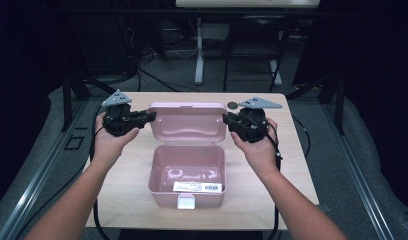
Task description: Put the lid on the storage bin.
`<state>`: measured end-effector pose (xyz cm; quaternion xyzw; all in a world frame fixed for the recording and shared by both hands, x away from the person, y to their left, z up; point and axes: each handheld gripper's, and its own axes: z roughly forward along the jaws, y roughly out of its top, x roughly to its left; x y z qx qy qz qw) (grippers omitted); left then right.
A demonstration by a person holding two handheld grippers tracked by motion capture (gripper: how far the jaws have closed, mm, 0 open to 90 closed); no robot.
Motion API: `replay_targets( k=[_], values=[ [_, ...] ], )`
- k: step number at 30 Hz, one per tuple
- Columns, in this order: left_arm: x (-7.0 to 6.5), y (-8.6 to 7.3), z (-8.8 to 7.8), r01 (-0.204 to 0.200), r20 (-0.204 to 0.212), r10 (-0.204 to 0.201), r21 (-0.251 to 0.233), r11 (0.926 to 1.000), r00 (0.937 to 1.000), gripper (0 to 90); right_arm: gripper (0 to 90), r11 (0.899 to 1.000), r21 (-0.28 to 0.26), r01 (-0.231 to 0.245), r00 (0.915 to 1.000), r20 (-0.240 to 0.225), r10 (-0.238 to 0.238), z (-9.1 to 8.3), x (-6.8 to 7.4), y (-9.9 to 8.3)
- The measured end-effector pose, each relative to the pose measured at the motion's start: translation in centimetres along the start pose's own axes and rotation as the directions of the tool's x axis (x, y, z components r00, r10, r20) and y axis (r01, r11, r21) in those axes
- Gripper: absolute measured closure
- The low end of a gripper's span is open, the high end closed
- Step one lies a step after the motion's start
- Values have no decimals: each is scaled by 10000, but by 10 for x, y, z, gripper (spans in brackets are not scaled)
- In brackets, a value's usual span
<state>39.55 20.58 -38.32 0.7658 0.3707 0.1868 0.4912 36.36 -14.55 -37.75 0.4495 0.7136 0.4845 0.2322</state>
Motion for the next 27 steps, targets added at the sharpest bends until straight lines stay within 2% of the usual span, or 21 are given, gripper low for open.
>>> replay_targets(
  k=[17, 27],
  values=[
    [-10, -4, -11, -273, -23, 273, 31, 9996, 9996, 744, 761, 9996, 104, 266, 9994, -245, -264, -15, 9, -5],
    [-15, -5, -17, -231, 95, 231, 9, 9997, 9997, 714, 744, 9994, 93, 344, 9988, -358, -340, -23, 13, -6]
  ],
)
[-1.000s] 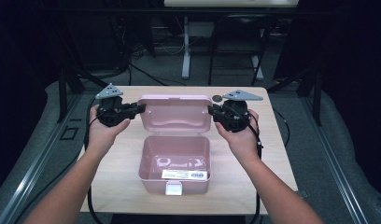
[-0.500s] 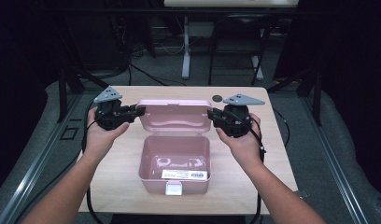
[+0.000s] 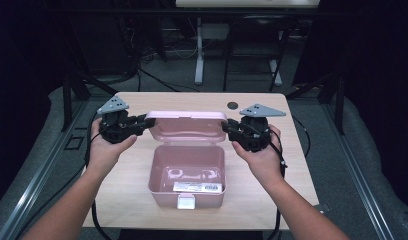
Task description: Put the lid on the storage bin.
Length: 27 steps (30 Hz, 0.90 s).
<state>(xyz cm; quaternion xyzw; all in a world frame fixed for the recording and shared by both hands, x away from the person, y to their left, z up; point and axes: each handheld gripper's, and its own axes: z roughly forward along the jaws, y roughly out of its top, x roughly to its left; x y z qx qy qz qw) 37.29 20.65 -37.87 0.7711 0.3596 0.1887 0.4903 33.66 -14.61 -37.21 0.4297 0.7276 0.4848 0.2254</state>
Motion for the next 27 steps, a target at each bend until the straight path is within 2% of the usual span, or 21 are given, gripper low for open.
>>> replay_targets(
  k=[14, 27],
  values=[
    [-6, -5, -7, 54, 138, -54, -2, 10000, 9999, 676, 723, 10000, -33, 87, 9998, -184, -87, -9, 5, -3],
    [-14, -12, -15, -135, 262, 133, 99, 9999, 9996, 644, 704, 9998, -1, 187, 9991, -382, -187, -18, 10, -9]
  ],
)
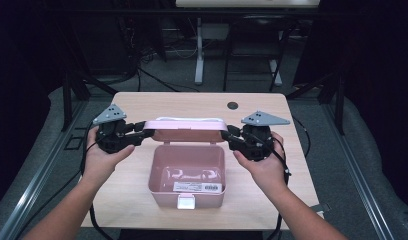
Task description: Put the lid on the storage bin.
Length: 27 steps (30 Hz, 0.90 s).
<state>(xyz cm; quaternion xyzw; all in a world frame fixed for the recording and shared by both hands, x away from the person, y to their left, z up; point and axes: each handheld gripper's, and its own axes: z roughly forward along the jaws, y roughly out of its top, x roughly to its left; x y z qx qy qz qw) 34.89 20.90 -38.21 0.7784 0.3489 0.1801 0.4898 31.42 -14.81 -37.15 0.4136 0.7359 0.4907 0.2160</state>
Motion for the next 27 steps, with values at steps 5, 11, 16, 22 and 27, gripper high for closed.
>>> replay_targets(
  k=[5, 11, 16, 22, 27],
  values=[
    [-3, -3, -3, -86, 19, 86, 44, 10000, 10000, 634, 698, 10000, 12, -62, 9999, -123, 62, -3, 1, -4],
    [-8, -7, -6, -141, 65, 140, 79, 9999, 9999, 613, 686, 9999, -40, -135, 9995, -273, 134, -7, 4, -9],
    [-12, -11, -9, -231, -2, 231, 95, 9997, 9997, 603, 678, 10000, -17, -66, 9994, -333, 65, -11, 8, -15],
    [-17, -17, -15, -238, 47, 237, 28, 9997, 9997, 602, 673, 9999, 9, 168, 9994, -298, -168, -15, 12, -20],
    [-18, -22, -19, -215, 150, 215, -24, 9998, 9997, 602, 666, 9999, -27, 160, 9993, -346, -161, -16, 14, -25]
  ],
)
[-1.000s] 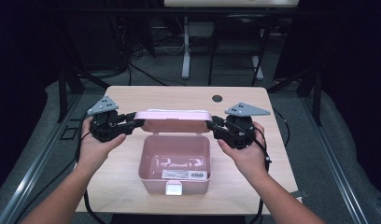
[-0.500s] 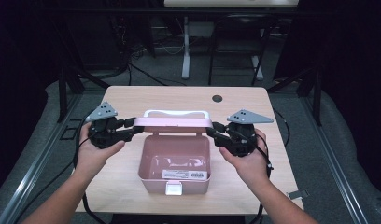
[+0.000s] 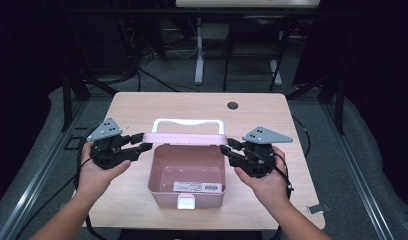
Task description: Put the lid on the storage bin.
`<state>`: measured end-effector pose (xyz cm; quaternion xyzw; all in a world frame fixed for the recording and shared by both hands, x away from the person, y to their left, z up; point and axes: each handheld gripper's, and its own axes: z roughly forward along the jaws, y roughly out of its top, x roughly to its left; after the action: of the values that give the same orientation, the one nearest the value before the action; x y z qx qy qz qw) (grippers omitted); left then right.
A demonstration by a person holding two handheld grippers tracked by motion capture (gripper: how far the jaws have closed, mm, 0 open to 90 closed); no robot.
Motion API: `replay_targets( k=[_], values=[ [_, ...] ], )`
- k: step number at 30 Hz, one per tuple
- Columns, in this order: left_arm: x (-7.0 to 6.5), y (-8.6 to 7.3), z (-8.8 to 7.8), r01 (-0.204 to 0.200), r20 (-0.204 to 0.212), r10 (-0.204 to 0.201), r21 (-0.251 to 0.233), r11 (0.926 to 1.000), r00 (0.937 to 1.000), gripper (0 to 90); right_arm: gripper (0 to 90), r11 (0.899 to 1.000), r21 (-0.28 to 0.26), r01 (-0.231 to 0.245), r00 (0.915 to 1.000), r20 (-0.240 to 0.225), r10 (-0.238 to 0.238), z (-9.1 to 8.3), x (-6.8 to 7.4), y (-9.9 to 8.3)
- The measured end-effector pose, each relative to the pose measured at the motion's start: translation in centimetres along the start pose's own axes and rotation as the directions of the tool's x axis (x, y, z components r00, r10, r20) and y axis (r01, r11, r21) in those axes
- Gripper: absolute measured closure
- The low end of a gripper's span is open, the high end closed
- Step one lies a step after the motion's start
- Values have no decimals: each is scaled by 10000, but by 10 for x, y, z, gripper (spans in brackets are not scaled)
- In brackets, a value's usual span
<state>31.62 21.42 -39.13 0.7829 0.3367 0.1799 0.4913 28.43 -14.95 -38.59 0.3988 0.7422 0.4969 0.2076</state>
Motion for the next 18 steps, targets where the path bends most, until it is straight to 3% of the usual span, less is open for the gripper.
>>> replay_targets(
  k=[18],
  values=[
    [-8, -23, -9, 251, 355, -246, -146, 9996, 9991, 607, 659, 9995, 0, -307, 9993, -228, 307, -7, 4, -18]
  ],
)
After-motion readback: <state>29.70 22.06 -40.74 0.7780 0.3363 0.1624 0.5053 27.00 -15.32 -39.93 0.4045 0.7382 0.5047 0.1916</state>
